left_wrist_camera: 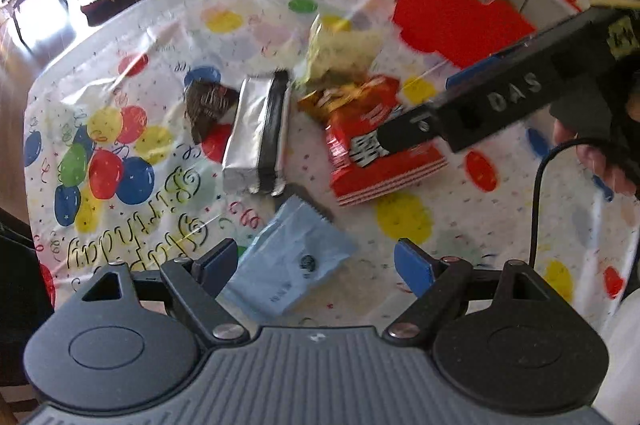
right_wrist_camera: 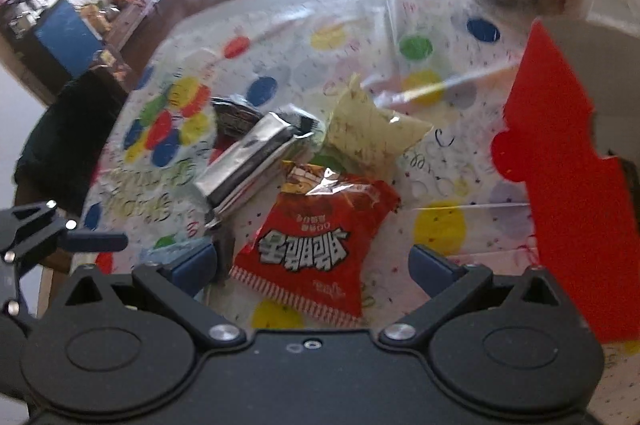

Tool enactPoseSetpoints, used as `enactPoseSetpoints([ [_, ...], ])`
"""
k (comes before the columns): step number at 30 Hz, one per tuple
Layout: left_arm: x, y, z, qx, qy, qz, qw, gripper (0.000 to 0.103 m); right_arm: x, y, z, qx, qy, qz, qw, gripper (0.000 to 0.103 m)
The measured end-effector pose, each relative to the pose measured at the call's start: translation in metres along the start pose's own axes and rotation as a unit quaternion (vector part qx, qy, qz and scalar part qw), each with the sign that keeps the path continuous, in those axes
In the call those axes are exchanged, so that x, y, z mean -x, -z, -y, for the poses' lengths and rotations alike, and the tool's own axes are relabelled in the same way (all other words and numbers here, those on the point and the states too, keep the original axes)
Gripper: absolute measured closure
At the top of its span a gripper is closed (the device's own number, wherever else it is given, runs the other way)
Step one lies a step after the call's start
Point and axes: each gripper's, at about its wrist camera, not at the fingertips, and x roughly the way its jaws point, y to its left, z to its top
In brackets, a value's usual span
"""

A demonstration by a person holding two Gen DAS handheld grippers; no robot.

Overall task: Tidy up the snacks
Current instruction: 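Grasp the light-blue packet with the left tool while the right tool grasps the red snack bag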

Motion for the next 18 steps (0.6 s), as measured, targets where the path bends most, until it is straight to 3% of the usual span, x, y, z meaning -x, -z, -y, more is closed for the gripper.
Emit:
enactPoseSetpoints([
  [9,-0.03,0.0,-0.01,-0.057,0.012,-0.049,0.9971,0.018,-0.044,-0.015,-0.01,-0.033,0.053,-0.026,0.998,0.0],
  [18,-0.042,0.002,-0.015,-0.049,0.008,-0.05,0.9975,0.017,-0.063,-0.016,-0.017,-0.028,0.088,-0.04,0.995,0.004],
])
